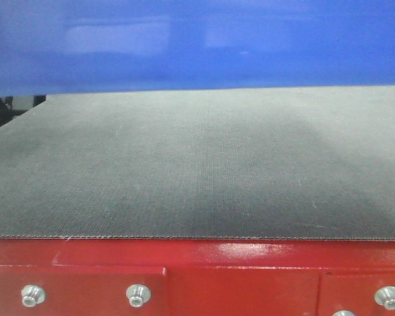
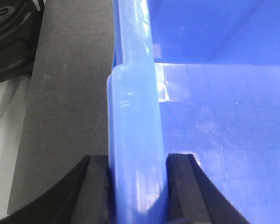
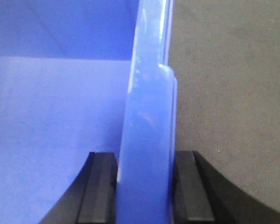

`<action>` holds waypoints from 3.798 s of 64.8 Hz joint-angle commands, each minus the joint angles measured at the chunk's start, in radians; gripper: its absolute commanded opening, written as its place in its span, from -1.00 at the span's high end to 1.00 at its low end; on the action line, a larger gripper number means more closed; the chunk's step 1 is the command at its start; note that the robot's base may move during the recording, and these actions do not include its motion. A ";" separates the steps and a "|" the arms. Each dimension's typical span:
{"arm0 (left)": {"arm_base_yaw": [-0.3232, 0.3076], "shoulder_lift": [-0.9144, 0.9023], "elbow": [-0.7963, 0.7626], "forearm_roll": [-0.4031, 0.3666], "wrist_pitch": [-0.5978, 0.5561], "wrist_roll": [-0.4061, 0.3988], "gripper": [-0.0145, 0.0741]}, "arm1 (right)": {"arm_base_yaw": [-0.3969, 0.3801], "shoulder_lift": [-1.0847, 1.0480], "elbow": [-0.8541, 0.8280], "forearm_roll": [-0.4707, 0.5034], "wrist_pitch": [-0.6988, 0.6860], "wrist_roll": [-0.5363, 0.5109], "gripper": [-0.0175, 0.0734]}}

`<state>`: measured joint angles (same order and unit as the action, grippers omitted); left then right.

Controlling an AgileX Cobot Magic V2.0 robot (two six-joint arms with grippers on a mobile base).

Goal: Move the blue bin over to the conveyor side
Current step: 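Lower the held blue bin onto the dark conveyor belt with both grippers, then open both grippers and raise them off the bin rim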

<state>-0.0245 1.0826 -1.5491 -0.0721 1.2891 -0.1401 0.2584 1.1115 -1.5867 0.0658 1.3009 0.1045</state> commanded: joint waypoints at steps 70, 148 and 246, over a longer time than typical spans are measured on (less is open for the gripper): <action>0.002 0.296 0.161 0.007 -0.475 0.006 0.71 | -0.006 0.227 0.247 -0.053 -0.579 -0.016 0.81; 0.002 0.399 0.369 -0.011 -0.885 0.006 0.71 | -0.006 0.404 0.310 -0.052 -0.711 -0.016 0.81; 0.002 0.087 0.070 0.040 -0.527 0.006 0.72 | -0.006 -0.001 0.206 -0.066 -0.626 -0.016 0.79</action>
<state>-0.0245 1.2083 -1.4827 -0.0325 0.7713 -0.1307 0.2519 1.1472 -1.3961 0.0168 0.6586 0.0973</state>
